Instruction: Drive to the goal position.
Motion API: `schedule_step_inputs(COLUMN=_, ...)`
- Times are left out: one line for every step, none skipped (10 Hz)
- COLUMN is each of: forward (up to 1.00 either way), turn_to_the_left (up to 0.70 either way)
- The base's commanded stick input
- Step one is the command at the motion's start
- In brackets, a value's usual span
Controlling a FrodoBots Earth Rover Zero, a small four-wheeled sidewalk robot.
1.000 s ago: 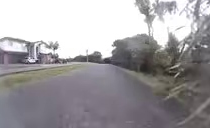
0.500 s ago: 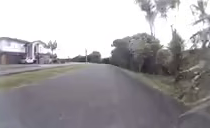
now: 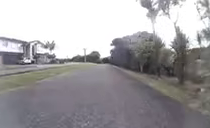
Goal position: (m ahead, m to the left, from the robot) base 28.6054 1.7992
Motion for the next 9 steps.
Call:
schedule_step_inputs(forward=1.0, turn_to_the_left=0.0)
schedule_step_inputs(forward=1.0, turn_to_the_left=0.0)
schedule_step_inputs(forward=1.0, turn_to_the_left=0.0)
schedule_step_inputs(forward=1.0, turn_to_the_left=0.0)
schedule_step_inputs(forward=1.0, turn_to_the_left=0.0)
schedule_step_inputs(forward=1.0, turn_to_the_left=0.0)
schedule_step_inputs(forward=1.0, turn_to_the_left=0.0)
schedule_step_inputs(forward=1.0, turn_to_the_left=0.0)
schedule_step_inputs(forward=1.0, turn_to_the_left=0.03)
